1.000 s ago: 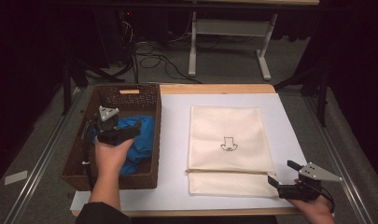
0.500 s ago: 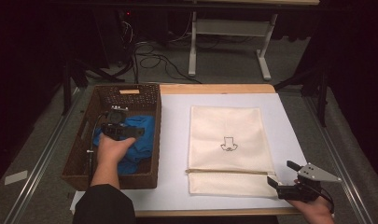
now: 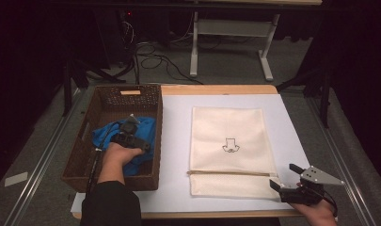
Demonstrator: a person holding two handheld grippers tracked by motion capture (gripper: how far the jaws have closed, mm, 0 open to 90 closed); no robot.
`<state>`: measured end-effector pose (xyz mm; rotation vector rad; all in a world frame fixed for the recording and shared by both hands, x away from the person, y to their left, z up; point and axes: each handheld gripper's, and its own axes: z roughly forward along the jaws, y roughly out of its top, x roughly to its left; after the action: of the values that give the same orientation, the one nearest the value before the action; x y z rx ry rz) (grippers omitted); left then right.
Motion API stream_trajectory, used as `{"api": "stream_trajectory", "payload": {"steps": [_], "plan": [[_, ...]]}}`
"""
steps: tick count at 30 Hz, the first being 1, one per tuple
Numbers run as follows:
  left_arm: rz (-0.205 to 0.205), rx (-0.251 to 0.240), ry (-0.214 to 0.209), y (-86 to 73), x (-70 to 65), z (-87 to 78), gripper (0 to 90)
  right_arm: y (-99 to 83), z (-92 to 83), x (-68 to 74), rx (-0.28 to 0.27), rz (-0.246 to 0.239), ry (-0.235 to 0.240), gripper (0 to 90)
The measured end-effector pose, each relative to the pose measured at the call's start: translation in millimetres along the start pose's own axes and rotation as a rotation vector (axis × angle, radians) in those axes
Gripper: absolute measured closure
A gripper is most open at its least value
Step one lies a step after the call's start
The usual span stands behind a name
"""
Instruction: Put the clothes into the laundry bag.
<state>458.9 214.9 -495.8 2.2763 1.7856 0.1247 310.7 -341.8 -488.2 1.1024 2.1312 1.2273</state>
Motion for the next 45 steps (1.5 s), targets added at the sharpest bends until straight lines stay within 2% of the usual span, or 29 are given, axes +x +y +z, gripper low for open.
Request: {"api": "stream_trajectory", "payload": {"steps": [7, 10, 12, 14, 18, 19, 22, 29, 32, 35, 42, 45], "plan": [[0.002, -0.001, 0.006, -0.3, -0.4, -0.8, 1.0, -1.1, -0.5, 0.4, 0.005, -0.001, -0.002, 1.2], [-0.016, -0.028, -0.011, -2.4, 1.2, -4.1, 9.1, -1.5, -1.2, 0.4, 0.003, 0.003, -0.004, 1.5], [-0.034, -0.051, -0.026, -4.2, 5.0, -8.6, 18.2, -1.8, -1.2, 0.5, 0.004, 0.004, -0.002, 1.6], [-0.046, -0.069, -0.016, -5.5, 7.4, -11.7, 33.8, -2.1, -1.0, 0.5, 0.006, 0.001, -0.003, 1.7], [-0.033, -0.075, 0.01, -5.8, 8.8, -14.4, 57.1, -2.1, -0.5, 0.5, 0.005, -0.005, -0.003, 2.1], [-0.031, -0.079, 0.002, -6.0, 8.1, -13.8, 62.5, -2.1, -0.5, 0.5, 0.004, -0.007, -0.003, 2.1], [-0.014, -0.081, 0.016, -6.0, 6.0, -13.9, 70.0, -1.9, -0.9, 1.3, 0.01, 0.005, -0.002, 2.4], [-0.02, -0.08, 0.006, -4.2, 7.7, -17.0, 75.3, -2.3, -0.3, 0.9, 0.005, -0.001, 0.0, 3.3], [-0.023, -0.097, 0.005, -3.9, 7.3, -20.8, 75.8, -2.5, -0.2, 0.6, 0.009, 0.001, 0.002, 4.1], [-0.046, -0.091, 0.013, -3.7, 7.2, -24.3, 75.3, -2.4, 0.1, -0.1, 0.005, 0.006, 0.001, 4.2], [0.004, -0.132, 0.018, -8.6, 6.4, -38.4, 76.0, -1.9, -0.9, -0.3, 0.002, 0.01, -0.002, 4.6], [0.006, -0.16, 0.019, -10.7, 6.4, -46.1, 76.1, -2.0, -0.9, -0.1, 0.005, 0.014, 0.0, 4.7]]}}
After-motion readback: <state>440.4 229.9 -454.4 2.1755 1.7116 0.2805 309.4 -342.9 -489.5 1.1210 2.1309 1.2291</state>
